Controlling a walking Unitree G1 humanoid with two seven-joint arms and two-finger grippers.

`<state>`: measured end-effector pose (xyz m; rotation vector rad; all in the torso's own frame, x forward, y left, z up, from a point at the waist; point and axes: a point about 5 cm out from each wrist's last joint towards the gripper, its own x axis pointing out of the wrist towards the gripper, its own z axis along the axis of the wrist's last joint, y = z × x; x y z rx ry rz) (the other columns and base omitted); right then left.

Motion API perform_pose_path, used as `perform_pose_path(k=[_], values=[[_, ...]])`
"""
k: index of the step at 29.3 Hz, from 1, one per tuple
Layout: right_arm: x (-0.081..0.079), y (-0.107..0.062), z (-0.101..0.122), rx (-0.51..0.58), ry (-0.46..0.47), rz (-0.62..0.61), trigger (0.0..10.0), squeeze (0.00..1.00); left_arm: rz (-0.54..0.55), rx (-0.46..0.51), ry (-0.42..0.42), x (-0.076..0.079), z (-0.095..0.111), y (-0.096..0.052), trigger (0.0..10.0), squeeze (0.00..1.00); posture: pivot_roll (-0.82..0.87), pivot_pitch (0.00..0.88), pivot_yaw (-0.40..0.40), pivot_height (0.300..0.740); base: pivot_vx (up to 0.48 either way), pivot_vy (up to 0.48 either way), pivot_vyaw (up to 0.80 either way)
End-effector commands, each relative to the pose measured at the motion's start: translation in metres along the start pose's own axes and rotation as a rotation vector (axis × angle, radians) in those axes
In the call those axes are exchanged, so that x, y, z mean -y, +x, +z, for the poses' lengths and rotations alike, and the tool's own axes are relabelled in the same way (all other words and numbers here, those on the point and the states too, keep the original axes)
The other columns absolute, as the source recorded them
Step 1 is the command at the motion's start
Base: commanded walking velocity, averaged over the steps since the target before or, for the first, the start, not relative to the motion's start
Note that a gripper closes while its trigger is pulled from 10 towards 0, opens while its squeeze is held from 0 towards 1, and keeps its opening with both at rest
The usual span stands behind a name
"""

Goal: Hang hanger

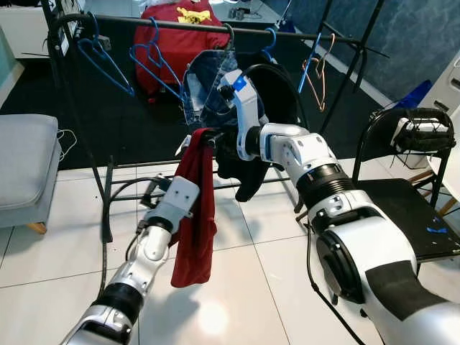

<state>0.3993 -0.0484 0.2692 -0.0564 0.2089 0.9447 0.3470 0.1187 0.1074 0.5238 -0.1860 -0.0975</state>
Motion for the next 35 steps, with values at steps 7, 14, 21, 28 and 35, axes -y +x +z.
perform_pose_path(k=[7, 14, 21, 28, 35], values=[[0.000, -0.006, 0.016, 0.065, -0.007, 0.045, 0.0, 0.00, 0.056, -0.095, 0.065, -0.010, -0.017, -0.003, 10.0, 0.00, -0.10, 0.089, -0.129, 0.740, 0.000, 0.000, 0.00], [-0.001, -0.007, 0.015, 0.067, -0.003, 0.058, 0.0, 0.00, 0.098, -0.114, 0.090, -0.018, -0.022, -0.003, 10.0, 0.00, -0.10, 0.096, -0.125, 0.740, 0.000, 0.000, 0.00], [-0.002, -0.007, 0.015, 0.072, 0.003, 0.064, 0.0, 0.00, 0.127, -0.120, 0.111, -0.026, -0.025, -0.002, 0.0, 0.00, -0.10, 0.100, -0.120, 0.740, 0.000, 0.000, 0.00], [0.001, -0.008, 0.012, 0.072, 0.010, 0.054, 0.0, 0.00, 0.140, -0.121, 0.108, -0.035, -0.028, -0.003, 0.0, 0.00, -0.10, 0.102, -0.119, 0.740, 0.000, 0.000, 0.00], [0.004, -0.010, 0.008, 0.067, 0.012, 0.041, 0.0, 0.00, 0.157, -0.139, 0.100, -0.049, -0.037, -0.009, 0.0, 0.00, -0.09, 0.101, -0.117, 0.740, 0.000, 0.000, 0.00]])
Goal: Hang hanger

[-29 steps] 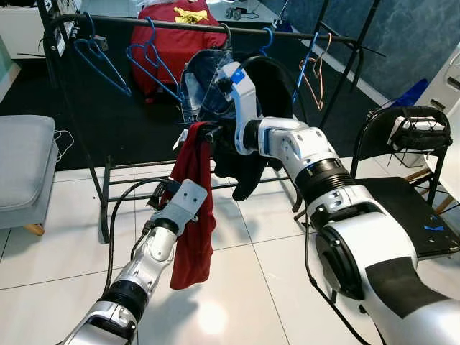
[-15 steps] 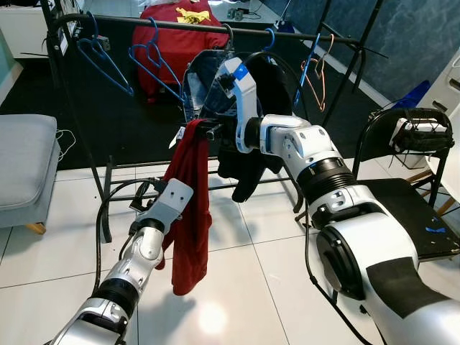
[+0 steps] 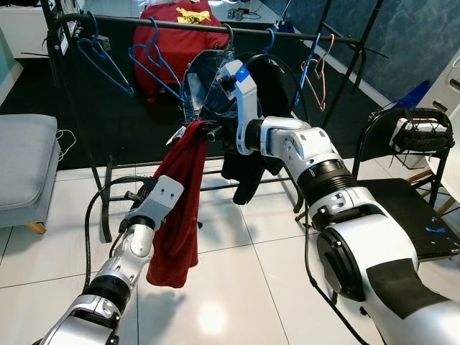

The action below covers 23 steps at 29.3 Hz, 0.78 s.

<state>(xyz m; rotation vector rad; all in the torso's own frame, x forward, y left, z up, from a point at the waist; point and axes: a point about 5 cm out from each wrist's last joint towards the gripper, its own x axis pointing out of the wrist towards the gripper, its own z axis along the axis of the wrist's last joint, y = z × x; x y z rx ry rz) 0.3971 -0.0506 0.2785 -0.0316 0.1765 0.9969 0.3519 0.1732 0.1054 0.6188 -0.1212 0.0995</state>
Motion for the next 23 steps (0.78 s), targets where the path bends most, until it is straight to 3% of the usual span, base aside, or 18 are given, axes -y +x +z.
perform_pose_path(k=[1, 7, 14, 15, 18, 19, 20, 23], values=[[0.005, -0.006, 0.000, 0.029, 0.009, -0.011, 0.0, 0.00, -0.005, -0.025, -0.006, -0.002, -0.009, -0.005, 0.0, 0.00, -0.09, 0.101, -0.117, 0.740, 0.000, 0.000, 0.00], [0.006, -0.007, -0.004, 0.030, 0.017, -0.016, 0.0, 0.00, 0.024, -0.050, -0.081, -0.010, -0.014, -0.005, 0.0, 0.00, -0.08, 0.096, -0.111, 0.740, 0.000, 0.000, 0.00], [0.007, -0.009, -0.006, 0.033, 0.017, -0.020, 0.0, 0.00, 0.022, -0.042, -0.108, -0.011, -0.014, -0.005, 0.0, 0.00, -0.08, 0.094, -0.109, 0.740, 0.000, 0.000, 0.00], [0.011, -0.013, -0.010, 0.030, -0.003, -0.036, 0.0, 0.00, 0.014, -0.014, -0.125, -0.021, -0.012, -0.004, 0.0, 0.00, -0.06, 0.082, -0.112, 0.740, 0.000, 0.000, 0.00], [0.015, -0.016, -0.014, 0.026, -0.025, -0.052, 0.0, 0.00, -0.003, 0.016, -0.153, -0.030, -0.010, -0.003, 0.0, 0.00, -0.06, 0.082, -0.112, 0.740, 0.000, 0.000, 0.00], [0.019, -0.021, -0.020, 0.022, -0.041, -0.072, 0.0, 0.00, -0.046, 0.058, -0.208, -0.041, -0.006, -0.002, 0.0, 0.00, -0.05, 0.077, -0.114, 0.740, 0.000, 0.000, 0.00], [0.019, -0.021, -0.020, 0.022, -0.041, -0.072, 0.0, 0.00, -0.046, 0.058, -0.208, -0.041, -0.006, -0.002, 0.0, 0.00, -0.05, 0.077, -0.114, 0.740, 0.000, 0.000, 0.00], [0.029, -0.033, -0.038, 0.025, -0.031, -0.123, 0.0, 0.00, -0.272, 0.176, -0.296, -0.073, 0.007, -0.004, 0.0, 0.00, -0.03, 0.068, -0.107, 0.740, 0.000, 0.000, 0.00]])
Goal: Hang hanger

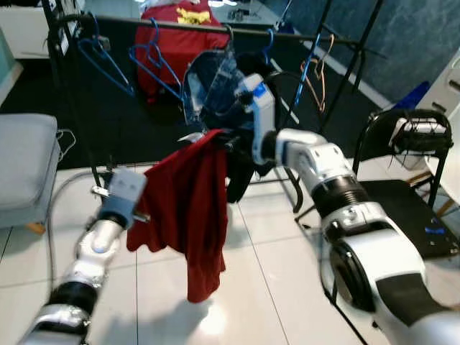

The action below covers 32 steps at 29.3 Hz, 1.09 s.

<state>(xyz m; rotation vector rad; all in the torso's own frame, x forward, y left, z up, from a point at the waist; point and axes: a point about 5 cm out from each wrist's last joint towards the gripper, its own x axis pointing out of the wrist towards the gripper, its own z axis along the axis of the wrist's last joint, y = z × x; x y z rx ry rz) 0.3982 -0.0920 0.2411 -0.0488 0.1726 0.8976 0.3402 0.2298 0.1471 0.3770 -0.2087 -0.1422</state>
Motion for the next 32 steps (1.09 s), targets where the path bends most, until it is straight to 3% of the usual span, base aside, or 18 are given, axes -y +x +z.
perform_pose_path(k=[1, 2, 4, 8, 11, 13, 19, 20, 21, 23, 24, 25, 27, 30, 32], values=[[0.006, -0.007, -0.001, 0.032, -0.017, -0.033, 0.0, 0.00, -0.141, 0.032, -0.032, -0.006, 0.009, -0.004, 0.0, 0.00, -0.02, 0.062, -0.102, 0.740, 0.000, 0.000, 0.00], [0.006, -0.007, -0.001, 0.032, -0.017, -0.033, 0.0, 0.00, -0.141, 0.032, -0.032, -0.006, 0.009, -0.004, 0.0, 0.00, -0.02, 0.062, -0.102, 0.740, 0.000, 0.000, 0.00], [0.010, -0.014, -0.008, 0.047, 0.011, -0.059, 0.0, 0.00, -0.266, 0.032, -0.029, -0.019, 0.021, -0.010, 0.0, 0.00, -0.01, 0.056, -0.094, 0.740, 0.000, 0.000, 0.00], [0.012, -0.018, -0.012, 0.056, 0.027, -0.073, 0.0, 0.00, -0.333, 0.032, -0.031, -0.026, 0.028, -0.014, 0.0, 0.00, -0.01, 0.053, -0.089, 0.740, 0.000, 0.000, 0.00], [0.010, -0.018, -0.013, 0.075, 0.033, -0.064, 0.0, 0.00, -0.395, 0.035, -0.059, -0.026, 0.034, -0.014, 0.0, 0.00, -0.01, 0.048, -0.063, 0.740, 0.000, 0.000, 0.00], [0.008, -0.019, -0.012, 0.105, 0.030, -0.052, 0.0, 0.00, -0.492, 0.030, -0.082, -0.025, 0.042, -0.015, 0.0, 0.00, -0.02, 0.050, -0.058, 0.740, 0.000, 0.000, 0.00], [0.009, -0.020, -0.008, 0.120, 0.012, -0.050, 0.0, 0.00, -0.536, 0.012, -0.073, -0.025, 0.042, -0.016, 0.0, 0.00, -0.02, 0.053, -0.053, 0.740, 0.000, 0.000, 0.00], [0.010, -0.023, -0.001, 0.141, -0.034, -0.022, 0.0, 0.00, -0.576, -0.005, -0.070, -0.025, 0.042, -0.018, 0.0, 0.00, -0.03, 0.057, -0.059, 0.740, 0.000, 0.000, 0.00], [0.008, -0.029, 0.003, 0.169, -0.098, 0.056, 0.0, 0.00, -0.612, 0.005, -0.127, -0.026, 0.048, -0.022, 0.0, 0.00, -0.02, 0.056, -0.069, 0.740, 0.000, 0.000, 0.00], [0.008, -0.029, 0.003, 0.169, -0.098, 0.056, 0.0, 0.00, -0.612, 0.005, -0.127, -0.026, 0.048, -0.022, 0.0, 0.00, -0.02, 0.056, -0.069, 0.740, 0.000, 0.000, 0.00], [0.009, -0.036, 0.003, 0.177, -0.158, 0.099, 0.5, 0.00, -0.629, 0.042, -0.202, -0.026, 0.056, -0.023, 0.0, 0.00, -0.02, 0.056, -0.077, 0.740, 0.000, 0.000, 0.00], [0.009, -0.036, 0.003, 0.177, -0.158, 0.099, 0.5, 0.00, -0.629, 0.042, -0.202, -0.026, 0.056, -0.023, 0.0, 0.00, -0.02, 0.056, -0.077, 0.740, 0.000, 0.000, 0.00], [0.013, -0.044, -0.001, 0.193, -0.182, 0.091, 0.0, 0.00, -0.625, 0.118, -0.329, -0.030, 0.071, -0.026, 0.0, 0.00, -0.02, 0.057, -0.071, 0.740, 0.000, 0.000, 0.00], [0.016, -0.046, -0.003, 0.205, -0.170, 0.058, 0.0, 0.00, -0.619, 0.131, -0.359, -0.033, 0.073, -0.026, 0.0, 0.00, -0.02, 0.056, -0.071, 0.740, 0.000, 0.000, 0.00], [0.019, -0.048, -0.002, 0.223, -0.154, 0.035, 0.0, 0.00, -0.640, 0.095, -0.332, -0.034, 0.070, -0.028, 0.0, 0.00, -0.02, 0.057, -0.069, 0.740, 0.000, 0.000, 0.00]])
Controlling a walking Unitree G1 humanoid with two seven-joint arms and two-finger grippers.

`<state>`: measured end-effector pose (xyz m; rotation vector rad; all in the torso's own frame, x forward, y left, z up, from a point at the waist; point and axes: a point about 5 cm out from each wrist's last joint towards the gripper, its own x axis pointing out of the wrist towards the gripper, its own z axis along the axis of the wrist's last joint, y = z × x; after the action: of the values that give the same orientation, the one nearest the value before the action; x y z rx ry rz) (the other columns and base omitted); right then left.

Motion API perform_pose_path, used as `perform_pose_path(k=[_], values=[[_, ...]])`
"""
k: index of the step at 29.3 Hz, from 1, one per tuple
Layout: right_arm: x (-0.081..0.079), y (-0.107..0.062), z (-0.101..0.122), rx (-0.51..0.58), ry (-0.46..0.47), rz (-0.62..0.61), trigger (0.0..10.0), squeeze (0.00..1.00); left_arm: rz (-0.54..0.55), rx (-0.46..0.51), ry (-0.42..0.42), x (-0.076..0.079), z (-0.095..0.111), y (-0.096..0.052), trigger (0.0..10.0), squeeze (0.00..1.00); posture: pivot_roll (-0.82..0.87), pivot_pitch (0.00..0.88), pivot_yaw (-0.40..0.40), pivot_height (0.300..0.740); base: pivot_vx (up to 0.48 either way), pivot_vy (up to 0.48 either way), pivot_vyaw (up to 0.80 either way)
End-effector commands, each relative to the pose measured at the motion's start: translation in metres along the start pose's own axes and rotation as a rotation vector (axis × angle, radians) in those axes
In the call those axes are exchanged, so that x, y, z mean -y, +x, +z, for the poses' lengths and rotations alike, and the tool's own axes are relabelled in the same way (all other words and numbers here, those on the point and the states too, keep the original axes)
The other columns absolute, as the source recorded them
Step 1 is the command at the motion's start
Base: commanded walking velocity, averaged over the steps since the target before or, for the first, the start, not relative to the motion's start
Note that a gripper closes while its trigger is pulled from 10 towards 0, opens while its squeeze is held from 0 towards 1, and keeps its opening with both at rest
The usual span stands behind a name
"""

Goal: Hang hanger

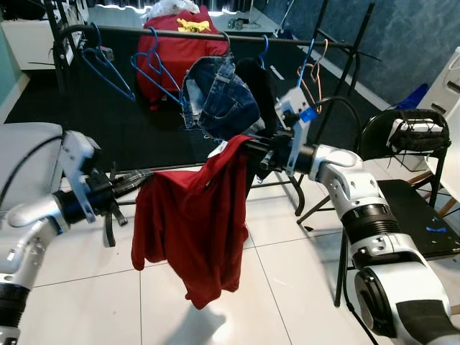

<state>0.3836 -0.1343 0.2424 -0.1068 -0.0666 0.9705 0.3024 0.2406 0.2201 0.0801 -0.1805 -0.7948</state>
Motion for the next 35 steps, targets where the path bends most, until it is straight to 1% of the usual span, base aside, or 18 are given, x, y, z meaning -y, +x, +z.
perform_pose_path(k=[1, 2, 9, 10, 11, 12, 13, 14, 15, 18, 19, 24, 25, 28, 29, 31, 32, 35], values=[[0.004, -0.005, 0.004, 0.039, -0.002, -0.029, 0.0, 0.00, -0.023, -0.032, -0.001, 0.001, -0.001, -0.002, 0.0, 0.00, -0.02, 0.057, -0.069, 0.740, 0.000, 0.000, 0.00], [0.007, -0.007, 0.006, 0.053, 0.005, -0.044, 0.0, 0.00, -0.036, -0.105, 0.037, 0.000, -0.007, -0.005, 0.0, 0.00, -0.02, 0.057, -0.069, 0.740, 0.000, 0.000, 0.00], [0.010, -0.008, 0.014, 0.094, 0.035, -0.081, 0.0, 0.00, -0.002, -0.174, 0.075, -0.001, -0.014, -0.004, 0.0, 0.00, -0.02, 0.057, -0.067, 0.740, 0.000, 0.000, 0.00], [0.009, -0.003, 0.017, 0.092, 0.042, -0.079, 0.0, 0.00, 0.064, -0.234, 0.120, -0.004, -0.025, -0.003, 0.0, 0.00, -0.02, 0.063, -0.060, 0.740, 0.000, 0.000, 0.00], [0.009, -0.003, 0.017, 0.092, 0.042, -0.079, 0.0, 0.00, 0.064, -0.234, 0.120, -0.004, -0.025, -0.003, 0.0, 0.00, -0.02, 0.063, -0.060, 0.740, 0.000, 0.000, 0.00], [0.008, 0.005, 0.023, 0.077, 0.052, -0.076, 0.0, 0.00, 0.158, -0.307, 0.149, -0.007, -0.043, -0.003, 1.2, 0.00, -0.03, 0.066, -0.052, 0.740, 0.000, 0.000, 0.00], [0.007, 0.011, 0.028, 0.065, 0.057, -0.074, 0.0, 0.00, 0.216, -0.355, 0.168, -0.009, -0.056, -0.004, 1.2, 0.00, -0.03, 0.066, -0.052, 0.740, 0.000, 0.000, 0.00], [0.006, 0.017, 0.036, 0.054, 0.058, -0.060, 0.0, 0.00, 0.244, -0.397, 0.176, -0.006, -0.069, -0.004, 0.0, 0.00, -0.05, 0.075, -0.062, 0.740, 0.000, 0.000, 0.00], [0.005, 0.022, 0.043, 0.046, 0.055, -0.032, 0.0, 0.00, 0.262, -0.398, 0.160, -0.002, -0.077, -0.001, 0.0, 0.00, -0.04, 0.077, -0.078, 0.740, 0.000, 0.000, 0.00], [0.003, 0.025, 0.048, 0.029, 0.043, 0.012, 0.0, 0.00, 0.275, -0.388, 0.147, 0.003, -0.081, 0.003, 0.0, 0.00, -0.05, 0.081, -0.085, 0.740, 0.000, 0.000, 0.00], [-0.001, 0.027, 0.051, -0.016, 0.016, 0.081, 0.0, 0.00, 0.291, -0.365, 0.128, 0.007, -0.083, 0.009, 0.0, 0.00, -0.05, 0.085, -0.085, 0.740, 0.000, 0.000, 0.00], [-0.004, 0.027, 0.048, -0.079, -0.012, 0.149, 0.0, 0.00, 0.295, -0.359, 0.142, 0.009, -0.083, 0.011, 0.0, 0.00, -0.05, 0.091, -0.087, 0.740, 0.000, 0.000, 0.00], [-0.005, 0.027, 0.047, -0.094, -0.017, 0.163, 0.0, 0.00, 0.315, -0.362, 0.163, 0.008, -0.084, 0.011, 10.0, 0.00, -0.05, 0.096, -0.089, 0.740, 0.000, 0.000, 0.00], [-0.006, 0.027, 0.044, -0.120, -0.020, 0.178, 0.0, 0.00, 0.345, -0.350, 0.163, 0.005, -0.083, 0.011, 10.0, 0.00, -0.06, 0.101, -0.089, 0.740, 0.000, 0.000, 0.00], [-0.007, 0.028, 0.043, -0.135, -0.015, 0.178, 0.0, 0.00, 0.357, -0.335, 0.150, 0.004, -0.083, 0.012, 10.0, 0.35, -0.06, 0.106, -0.089, 0.740, 0.000, 0.000, 0.00], [-0.007, 0.029, 0.042, -0.143, -0.010, 0.177, 0.0, 0.00, 0.362, -0.324, 0.138, 0.004, -0.083, 0.012, 10.0, 0.35, -0.06, 0.106, -0.089, 0.740, 0.000, 0.000, 0.00], [-0.007, 0.030, 0.041, -0.152, -0.006, 0.175, 0.0, 0.00, 0.363, -0.314, 0.130, 0.005, -0.082, 0.013, 10.0, 1.00, -0.06, 0.110, -0.089, 0.740, 0.000, 0.000, 0.00], [-0.008, 0.032, 0.040, -0.159, 0.001, 0.170, 0.0, 0.00, 0.370, -0.308, 0.142, 0.006, -0.082, 0.013, 10.0, 1.00, -0.06, 0.111, -0.086, 0.740, 0.000, 0.000, 0.00]])
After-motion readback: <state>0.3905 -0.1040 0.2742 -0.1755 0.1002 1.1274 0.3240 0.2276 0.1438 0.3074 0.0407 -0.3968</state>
